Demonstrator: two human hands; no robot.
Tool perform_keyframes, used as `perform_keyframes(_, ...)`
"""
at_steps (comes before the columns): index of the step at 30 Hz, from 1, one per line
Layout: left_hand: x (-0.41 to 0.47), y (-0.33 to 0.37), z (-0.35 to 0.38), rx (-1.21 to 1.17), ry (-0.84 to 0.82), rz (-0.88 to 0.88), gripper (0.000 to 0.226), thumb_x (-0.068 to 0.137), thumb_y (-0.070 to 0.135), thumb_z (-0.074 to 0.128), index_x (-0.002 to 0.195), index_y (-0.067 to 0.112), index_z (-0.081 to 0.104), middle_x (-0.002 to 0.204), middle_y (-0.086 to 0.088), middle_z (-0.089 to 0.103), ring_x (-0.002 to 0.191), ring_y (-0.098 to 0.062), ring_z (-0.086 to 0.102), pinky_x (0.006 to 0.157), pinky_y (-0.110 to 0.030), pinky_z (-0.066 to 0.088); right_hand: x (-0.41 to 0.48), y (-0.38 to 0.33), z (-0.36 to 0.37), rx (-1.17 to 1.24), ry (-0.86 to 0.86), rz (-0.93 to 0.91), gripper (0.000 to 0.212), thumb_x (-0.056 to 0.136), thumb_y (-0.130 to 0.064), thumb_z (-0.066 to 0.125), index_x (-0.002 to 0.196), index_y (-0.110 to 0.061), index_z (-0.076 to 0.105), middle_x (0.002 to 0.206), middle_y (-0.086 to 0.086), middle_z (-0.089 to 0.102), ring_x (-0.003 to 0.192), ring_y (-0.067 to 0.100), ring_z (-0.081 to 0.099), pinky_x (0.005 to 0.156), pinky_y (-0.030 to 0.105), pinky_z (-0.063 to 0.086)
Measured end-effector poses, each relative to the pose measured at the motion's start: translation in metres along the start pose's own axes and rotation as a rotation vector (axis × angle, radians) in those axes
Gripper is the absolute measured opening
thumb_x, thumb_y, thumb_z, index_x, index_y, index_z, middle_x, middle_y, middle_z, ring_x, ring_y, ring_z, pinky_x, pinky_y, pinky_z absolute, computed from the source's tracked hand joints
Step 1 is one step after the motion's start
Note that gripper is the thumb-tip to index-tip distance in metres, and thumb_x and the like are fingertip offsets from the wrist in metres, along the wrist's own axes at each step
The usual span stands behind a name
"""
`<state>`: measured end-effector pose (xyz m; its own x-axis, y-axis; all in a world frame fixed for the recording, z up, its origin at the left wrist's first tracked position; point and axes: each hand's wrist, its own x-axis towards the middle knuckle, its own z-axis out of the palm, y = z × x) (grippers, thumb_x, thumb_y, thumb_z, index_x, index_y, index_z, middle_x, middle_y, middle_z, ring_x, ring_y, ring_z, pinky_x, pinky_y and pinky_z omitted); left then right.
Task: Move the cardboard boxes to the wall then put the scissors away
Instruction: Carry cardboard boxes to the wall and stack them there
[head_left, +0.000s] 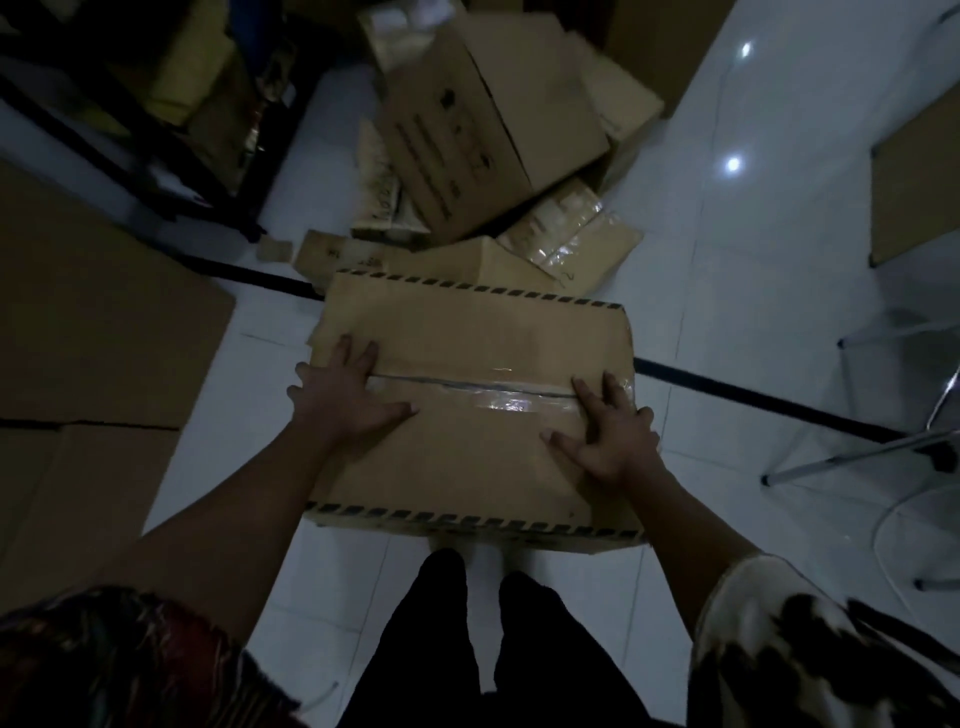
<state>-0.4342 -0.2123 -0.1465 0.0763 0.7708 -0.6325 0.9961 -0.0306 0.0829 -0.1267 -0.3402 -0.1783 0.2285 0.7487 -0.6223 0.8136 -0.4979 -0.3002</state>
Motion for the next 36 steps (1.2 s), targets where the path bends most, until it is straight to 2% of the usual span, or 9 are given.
perform_keyframes(4,-0.045,-0.011,-0.036,-0.031,0.065,-0.049,0.114,0.062,0.088,0.054,0.153,0.042,0.003,0.162,0.010,-0.006,0.141,-0.048,0.008,0.109,-0.062,0.022,-0.030,-0.026,-0.038,0.004,0.062,-0.120,0.095,0.069,-0.084,0.047,0.151,-0.049,0.014,0.164,-0.004,0.000,0.141,0.045,0.015,0.110,0.059,0.023)
perform_keyframes(8,-0.093,-0.038,-0.055,-0.043,0.155,-0.098,0.128,0.042,0.102,0.032,0.152,0.044,0.003,0.162,0.009,-0.005,0.143,-0.043,0.016,0.111,-0.062,0.022,-0.060,-0.052,-0.066,-0.025,0.090,-0.218,0.093,0.070,-0.085,0.044,0.150,-0.050,0.014,0.164,-0.005,0.001,0.141,0.046,0.015,0.112,0.061,0.023)
perform_keyframes(12,-0.153,-0.059,-0.070,-0.095,0.233,-0.187,0.123,0.048,0.098,0.038,0.152,0.044,0.001,0.162,0.009,-0.007,0.143,-0.042,0.016,0.111,-0.061,0.020,-0.087,-0.086,-0.087,-0.090,0.116,-0.350,0.084,0.080,-0.076,0.050,0.151,-0.048,0.014,0.164,-0.004,0.001,0.141,0.045,0.015,0.113,0.059,0.021)
perform_keyframes(16,-0.209,-0.085,-0.074,-0.178,0.297,-0.289,0.117,0.058,0.091,0.050,0.153,0.040,0.004,0.163,0.003,-0.007,0.145,-0.041,0.013,0.113,-0.060,0.013,-0.110,-0.127,-0.101,-0.194,0.106,-0.463,0.085,0.079,-0.079,0.047,0.151,-0.049,0.013,0.164,-0.006,0.002,0.142,0.043,0.017,0.112,0.054,0.027)
perform_keyframes(20,-0.268,-0.125,-0.056,-0.313,0.334,-0.448,0.130,0.039,0.097,0.040,0.152,0.042,0.005,0.163,0.004,-0.007,0.143,-0.045,0.014,0.111,-0.064,0.015,-0.134,-0.176,-0.100,-0.266,0.081,-0.626,0.084,0.080,-0.078,0.047,0.152,-0.047,0.014,0.164,-0.006,0.002,0.143,0.042,0.017,0.113,0.055,0.026)
perform_keyframes(23,-0.317,-0.159,-0.034,-0.392,0.369,-0.568,0.134,0.033,0.099,0.035,0.152,0.043,0.006,0.163,0.002,-0.006,0.143,-0.046,0.015,0.111,-0.065,0.015,-0.159,-0.219,-0.087,-0.334,0.069,-0.745,0.083,0.082,-0.076,0.047,0.152,-0.045,0.016,0.163,-0.007,0.003,0.144,0.039,0.016,0.114,0.052,0.025)
perform_keyframes(28,-0.399,-0.203,0.001,-0.475,0.447,-0.698,0.133,0.038,0.100,0.038,0.153,0.040,0.005,0.163,-0.002,-0.006,0.143,-0.047,0.013,0.113,-0.062,0.020,-0.206,-0.272,-0.052,-0.374,0.034,-0.887,0.086,0.078,-0.080,0.045,0.151,-0.046,0.016,0.163,-0.007,0.004,0.146,0.037,0.013,0.116,0.053,0.022)
perform_keyframes(32,-0.481,-0.235,0.043,-0.570,0.498,-0.809,0.138,0.034,0.100,0.038,0.153,0.039,0.006,0.162,-0.001,-0.007,0.144,-0.046,0.012,0.113,-0.061,0.021,-0.273,-0.304,-0.007,-0.388,0.042,-1.030,0.085,0.080,-0.077,0.048,0.152,-0.043,0.019,0.163,-0.005,0.005,0.146,0.036,0.014,0.115,0.052,0.021)
perform_keyframes(36,-0.572,-0.262,0.099,-0.630,0.490,-0.959,0.142,0.027,0.104,0.035,0.152,0.042,0.006,0.162,0.004,-0.004,0.143,-0.045,0.015,0.111,-0.063,0.021,-0.347,-0.324,0.051,-0.433,-0.057,-1.128,0.086,0.079,-0.077,0.051,0.152,-0.043,0.019,0.163,-0.007,0.006,0.145,0.040,0.012,0.114,0.057,0.022)
